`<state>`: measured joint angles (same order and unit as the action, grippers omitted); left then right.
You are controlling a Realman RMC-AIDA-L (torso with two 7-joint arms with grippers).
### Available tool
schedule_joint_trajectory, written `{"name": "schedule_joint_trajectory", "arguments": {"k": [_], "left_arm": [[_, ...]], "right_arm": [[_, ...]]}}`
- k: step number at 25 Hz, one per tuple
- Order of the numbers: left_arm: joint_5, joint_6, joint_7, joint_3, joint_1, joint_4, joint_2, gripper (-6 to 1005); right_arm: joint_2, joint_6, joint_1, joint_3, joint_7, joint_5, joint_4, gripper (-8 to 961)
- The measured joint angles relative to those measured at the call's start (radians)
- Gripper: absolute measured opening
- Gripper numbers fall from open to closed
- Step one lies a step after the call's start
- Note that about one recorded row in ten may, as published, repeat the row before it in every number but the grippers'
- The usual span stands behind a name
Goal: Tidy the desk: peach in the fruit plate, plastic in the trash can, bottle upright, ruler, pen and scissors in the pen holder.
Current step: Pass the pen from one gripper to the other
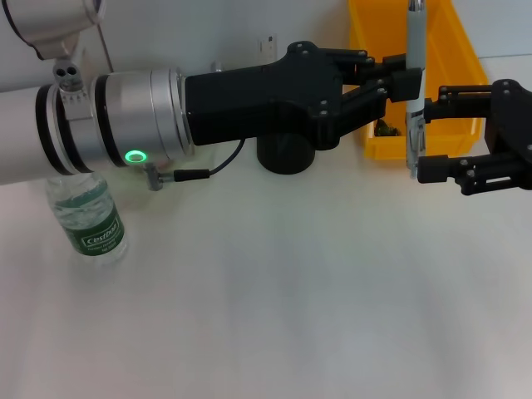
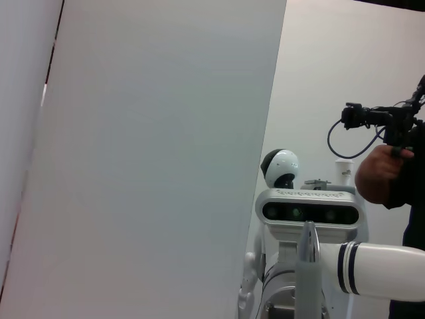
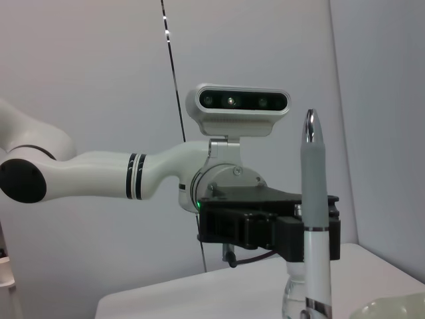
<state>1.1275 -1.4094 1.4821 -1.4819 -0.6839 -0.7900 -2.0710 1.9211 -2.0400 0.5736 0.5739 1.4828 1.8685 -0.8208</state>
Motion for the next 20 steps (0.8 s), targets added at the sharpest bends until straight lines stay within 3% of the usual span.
{"name": "schedule_joint_trajectory", "arguments": {"k": [10,20], "left_arm": [[0.0,-0.002,-0.002,-0.002,-0.007,0.001,-0.001,134],[0.0,0.005,-0.005,-0.016,-0.01,0.002,-0.002,133]], "right_arm": [[0.001,0.001,0.005,0.001,0.01,0.0,0.002,762],[0.003,0.001,0.006,0.002,0.018,0.0,0.002,465]]}}
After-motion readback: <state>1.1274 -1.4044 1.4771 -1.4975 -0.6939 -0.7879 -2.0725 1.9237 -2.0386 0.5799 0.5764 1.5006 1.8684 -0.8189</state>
